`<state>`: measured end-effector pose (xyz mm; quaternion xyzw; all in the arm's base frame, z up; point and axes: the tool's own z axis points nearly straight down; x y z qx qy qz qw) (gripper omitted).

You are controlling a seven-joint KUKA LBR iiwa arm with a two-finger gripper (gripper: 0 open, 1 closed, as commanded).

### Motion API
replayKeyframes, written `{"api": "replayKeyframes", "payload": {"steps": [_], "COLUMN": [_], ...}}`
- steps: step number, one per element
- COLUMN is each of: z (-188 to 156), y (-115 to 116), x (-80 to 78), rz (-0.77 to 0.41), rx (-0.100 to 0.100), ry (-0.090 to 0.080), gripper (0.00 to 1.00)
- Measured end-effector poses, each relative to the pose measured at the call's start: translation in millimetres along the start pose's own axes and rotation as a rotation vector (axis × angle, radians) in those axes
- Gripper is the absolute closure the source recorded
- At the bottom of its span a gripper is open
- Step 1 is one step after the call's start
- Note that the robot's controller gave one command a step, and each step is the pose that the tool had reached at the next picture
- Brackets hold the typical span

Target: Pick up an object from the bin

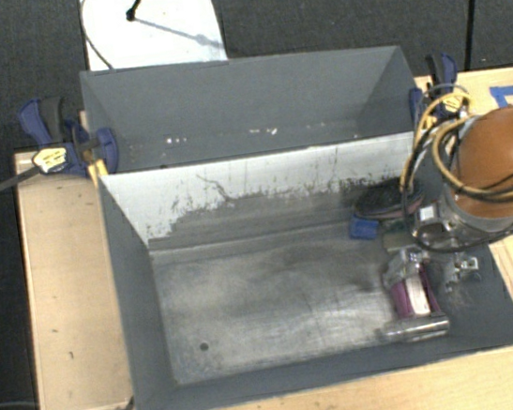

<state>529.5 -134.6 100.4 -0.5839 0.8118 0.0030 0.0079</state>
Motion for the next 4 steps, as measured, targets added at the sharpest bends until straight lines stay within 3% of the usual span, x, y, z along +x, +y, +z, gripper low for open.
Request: {"api": "replayKeyframes", "payload": {"steps": [1, 2, 3, 4], "z": [27, 29, 28, -126], "y": [31, 35, 34, 25], "x": [-9.1, -18.8, -15.8, -7.0], "rz": [-0.386, -0.383, -0.374, -0.383], "rx": [0.002, -0.003, -0.002, 0.000], "ry": [-0.009, 0.008, 0.011, 0.015], "gripper": [0.00, 0.00, 1.00, 1.00]}}
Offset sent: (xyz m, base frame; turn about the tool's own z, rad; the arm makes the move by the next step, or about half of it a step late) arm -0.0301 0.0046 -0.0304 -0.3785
